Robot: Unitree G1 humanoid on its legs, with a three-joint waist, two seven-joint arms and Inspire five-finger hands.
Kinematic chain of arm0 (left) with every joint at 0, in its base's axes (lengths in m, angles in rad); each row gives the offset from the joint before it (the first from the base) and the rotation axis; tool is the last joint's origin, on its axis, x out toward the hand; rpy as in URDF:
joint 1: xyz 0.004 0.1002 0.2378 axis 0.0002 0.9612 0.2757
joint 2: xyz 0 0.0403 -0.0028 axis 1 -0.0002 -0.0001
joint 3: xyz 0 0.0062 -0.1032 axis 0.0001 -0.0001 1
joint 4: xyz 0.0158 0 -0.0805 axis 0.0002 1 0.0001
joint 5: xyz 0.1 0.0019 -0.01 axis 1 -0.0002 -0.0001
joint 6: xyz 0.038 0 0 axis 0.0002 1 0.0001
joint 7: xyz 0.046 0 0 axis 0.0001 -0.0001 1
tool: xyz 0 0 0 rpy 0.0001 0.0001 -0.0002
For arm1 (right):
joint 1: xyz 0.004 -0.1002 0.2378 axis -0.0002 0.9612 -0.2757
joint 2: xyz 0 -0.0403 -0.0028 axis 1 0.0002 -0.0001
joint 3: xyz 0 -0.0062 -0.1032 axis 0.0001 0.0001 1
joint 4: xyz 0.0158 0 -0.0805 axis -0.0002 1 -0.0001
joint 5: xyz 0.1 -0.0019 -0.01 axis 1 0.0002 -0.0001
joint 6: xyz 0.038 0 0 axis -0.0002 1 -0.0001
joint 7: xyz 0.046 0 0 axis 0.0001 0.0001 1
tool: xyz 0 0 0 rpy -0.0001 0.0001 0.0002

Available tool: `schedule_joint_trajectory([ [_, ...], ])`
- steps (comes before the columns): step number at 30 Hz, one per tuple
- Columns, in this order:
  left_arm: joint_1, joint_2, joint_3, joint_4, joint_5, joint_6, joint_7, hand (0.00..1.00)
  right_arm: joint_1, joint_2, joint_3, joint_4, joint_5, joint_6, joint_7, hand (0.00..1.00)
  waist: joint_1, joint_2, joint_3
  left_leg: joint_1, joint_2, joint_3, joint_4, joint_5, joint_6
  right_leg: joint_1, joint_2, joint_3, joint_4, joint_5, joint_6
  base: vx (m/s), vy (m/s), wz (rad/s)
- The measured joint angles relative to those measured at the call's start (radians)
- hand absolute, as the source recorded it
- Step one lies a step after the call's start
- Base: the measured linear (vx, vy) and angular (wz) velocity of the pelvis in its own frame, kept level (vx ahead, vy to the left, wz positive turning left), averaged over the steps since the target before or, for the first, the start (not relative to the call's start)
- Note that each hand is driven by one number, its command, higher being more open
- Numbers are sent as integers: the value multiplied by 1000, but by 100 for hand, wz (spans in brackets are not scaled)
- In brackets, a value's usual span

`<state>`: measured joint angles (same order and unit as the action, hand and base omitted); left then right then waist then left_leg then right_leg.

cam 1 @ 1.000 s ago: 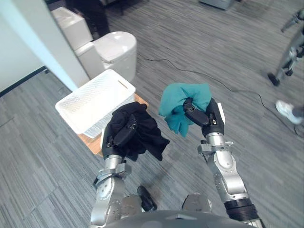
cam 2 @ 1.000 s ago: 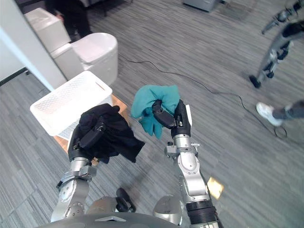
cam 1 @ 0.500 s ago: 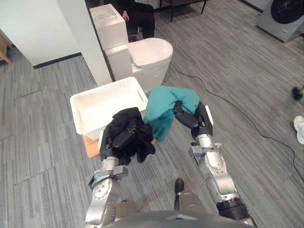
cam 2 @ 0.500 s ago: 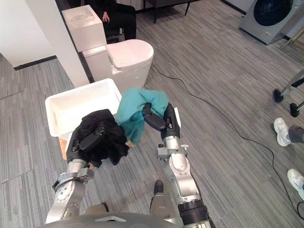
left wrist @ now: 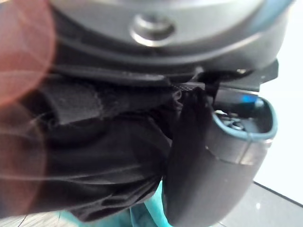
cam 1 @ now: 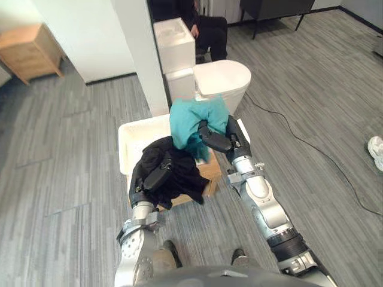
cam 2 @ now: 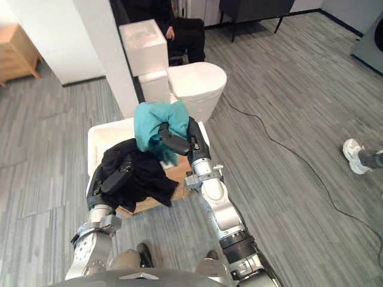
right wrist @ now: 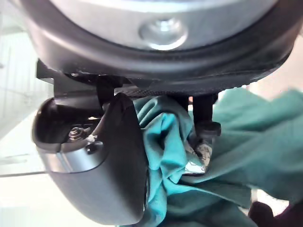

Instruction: Tidy up the quilt and then pick up the clothes from the bed and put them into the laundry hamper

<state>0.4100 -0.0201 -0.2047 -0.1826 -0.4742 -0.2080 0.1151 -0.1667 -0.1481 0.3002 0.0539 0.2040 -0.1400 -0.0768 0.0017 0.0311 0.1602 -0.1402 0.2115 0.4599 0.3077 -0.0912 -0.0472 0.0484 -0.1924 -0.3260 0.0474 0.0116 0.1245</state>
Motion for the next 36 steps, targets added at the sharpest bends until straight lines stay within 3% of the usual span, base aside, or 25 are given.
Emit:
schedule_joint_trajectory([
  [3,69,1,-33,-2,-3,16,-26,0,21,33,-4,-1,-1,0,3,0,-3,-22,-6,56,-57,-4,-94,27,8,33,-34,-21,1,8,13,70,81,23],
  [7,72,25,-75,-9,0,18,-33,0,56,69,-17,-1,-1,-1,5,0,-1,-41,-6,74,-64,0,-153,33,3,2,-50,-30,77,0,1,6,52,11],
  [9,71,63,-112,-24,9,18,-39,0,79,78,-17,-1,-1,-1,4,0,-5,-70,-9,78,-73,-28,-192,66,14,-33,-40,28,130,5,-5,21,20,15],
  [10,69,68,-118,-24,10,19,-44,0,81,76,-17,-1,-1,-1,4,0,-8,-71,-9,80,-72,-39,-202,72,18,-50,-36,56,163,7,-11,37,20,27],
  [11,65,71,-125,-24,9,20,-54,0,79,71,-20,-1,0,-1,4,0,-19,-64,-5,84,-60,-64,-230,87,29,-124,-16,131,263,-31,-65,33,-6,54],
  [12,63,77,-127,-24,9,19,-56,0,78,67,-16,-4,0,-1,3,0,-38,-54,0,82,-51,-98,-262,110,27,-135,31,218,202,-91,-85,15,-53,60],
  [13,60,78,-126,-24,8,19,-57,0,78,68,-13,-11,1,-1,3,0,-34,-74,-9,80,-52,-103,-275,122,21,-130,49,247,143,-84,-83,3,-88,58],
  [14,56,84,-124,-26,3,18,-61,0,75,68,-10,-24,1,-1,2,0,-29,-91,-7,77,-64,-111,-280,130,12,-130,51,255,80,-55,-61,5,-127,49],
  [15,54,106,-121,-29,-2,17,-65,0,53,71,5,-29,0,-1,1,0,-23,-130,-4,77,-99,-124,-279,131,4,-131,34,249,56,23,-40,31,-149,47],
  [16,55,107,-122,-22,-4,22,-68,0,18,60,21,-28,-1,-1,3,0,-8,-133,-9,77,-106,-127,-283,125,-11,-115,20,234,42,-6,-3,39,-140,33],
  [20,90,92,-145,-55,-7,22,-97,0,-130,-17,46,-28,-27,-1,-5,0,7,-69,-16,75,-79,-133,-346,166,-34,-103,41,180,2,-4,0,35,-85,25],
  [25,126,86,-193,-86,-44,19,-140,0,-298,-52,23,-28,-47,-2,-41,0,22,-65,-19,87,-69,-154,-393,211,-41,-91,59,160,1,-3,0,54,-46,20],
  [31,157,89,-190,-77,-73,17,-141,0,-331,-51,23,-26,-81,-7,-42,0,34,-66,-21,98,-77,-169,-396,214,-39,-73,54,162,6,3,2,19,32,10],
  [34,72,113,-151,28,-76,14,-147,0,-331,-51,33,-2,-79,-8,-37,0,30,-59,-24,95,-79,-171,-399,219,-34,-74,56,163,5,3,2,-52,18,1],
  [36,36,118,-129,69,-67,16,-90,0,-339,-51,57,70,-83,-12,-28,0,18,-59,-24,92,-77,-172,-399,212,-39,-76,58,165,4,3,2,-100,24,-5],
])
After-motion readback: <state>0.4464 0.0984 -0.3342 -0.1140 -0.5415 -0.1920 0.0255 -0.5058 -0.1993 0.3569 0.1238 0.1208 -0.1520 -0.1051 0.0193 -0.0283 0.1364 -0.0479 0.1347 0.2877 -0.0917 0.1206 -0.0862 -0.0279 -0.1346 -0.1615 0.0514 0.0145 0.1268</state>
